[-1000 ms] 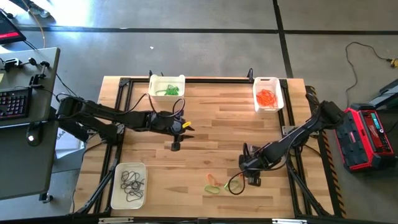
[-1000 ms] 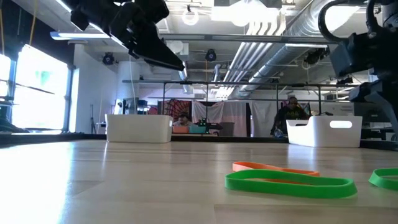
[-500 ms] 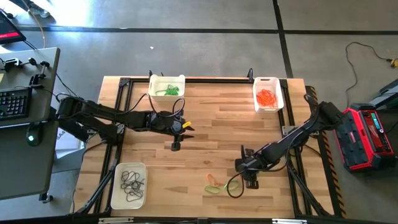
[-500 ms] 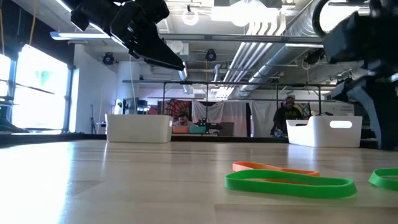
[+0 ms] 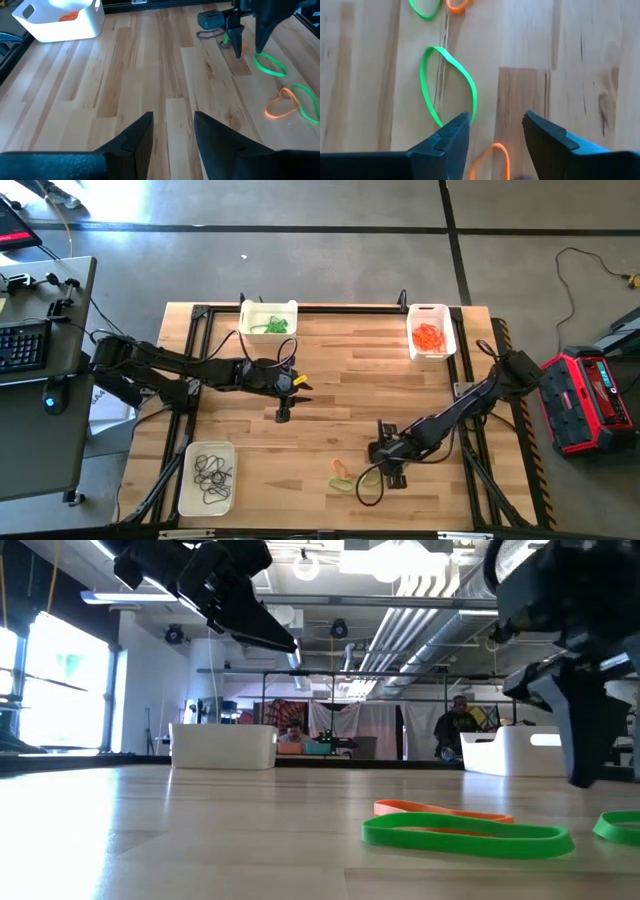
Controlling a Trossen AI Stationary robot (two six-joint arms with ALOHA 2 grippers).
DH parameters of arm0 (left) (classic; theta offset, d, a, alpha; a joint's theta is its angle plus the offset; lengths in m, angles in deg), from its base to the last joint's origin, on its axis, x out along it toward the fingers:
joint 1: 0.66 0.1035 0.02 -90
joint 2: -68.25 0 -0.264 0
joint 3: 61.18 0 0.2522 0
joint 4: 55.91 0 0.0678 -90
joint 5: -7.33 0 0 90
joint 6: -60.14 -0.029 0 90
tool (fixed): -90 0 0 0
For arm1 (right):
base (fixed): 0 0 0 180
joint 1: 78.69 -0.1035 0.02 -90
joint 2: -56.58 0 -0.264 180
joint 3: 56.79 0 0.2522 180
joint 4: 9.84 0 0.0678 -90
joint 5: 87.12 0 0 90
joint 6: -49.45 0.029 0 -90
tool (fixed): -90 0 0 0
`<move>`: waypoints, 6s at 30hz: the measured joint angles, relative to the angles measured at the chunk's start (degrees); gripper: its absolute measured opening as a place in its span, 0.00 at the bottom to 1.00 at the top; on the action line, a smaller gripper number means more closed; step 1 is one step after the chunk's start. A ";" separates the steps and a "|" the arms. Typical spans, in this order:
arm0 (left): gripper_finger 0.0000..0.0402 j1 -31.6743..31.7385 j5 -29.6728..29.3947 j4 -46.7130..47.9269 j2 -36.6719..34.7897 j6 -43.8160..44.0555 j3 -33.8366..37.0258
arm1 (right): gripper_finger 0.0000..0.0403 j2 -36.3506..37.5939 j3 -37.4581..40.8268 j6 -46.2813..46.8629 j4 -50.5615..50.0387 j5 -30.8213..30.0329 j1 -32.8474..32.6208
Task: Sort rubber bands into baskets
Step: Put the green rubber band into the top left white bin, then put the orange rubber band into the top right white bin
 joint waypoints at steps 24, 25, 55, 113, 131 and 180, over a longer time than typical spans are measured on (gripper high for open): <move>0.34 -0.06 0.02 0.03 0.00 4.39 0.00 | 0.03 -4.90 -3.23 -9.63 -2.20 -3.35 0.70; 0.34 -0.13 0.02 0.03 0.00 5.02 0.00 | 0.03 -4.74 -3.78 -10.20 -2.88 -4.96 1.20; 0.54 -4.55 -3.71 -13.13 14.27 18.46 -1.37 | 0.00 -3.50 -12.50 -22.83 8.26 -38.18 14.08; 0.00 46.73 4.92 17.72 3.96 6.27 -2.89 | 0.51 -3.43 -12.55 -21.35 7.79 -42.40 16.31; 0.33 42.92 1.09 16.29 3.40 5.25 -2.89 | 0.51 -3.43 -12.52 -16.00 7.24 -39.90 17.27; 0.41 16.74 -1.31 -4.63 2.36 0.24 -2.84 | 0.09 -18.08 -12.56 -19.72 13.89 15.41 15.12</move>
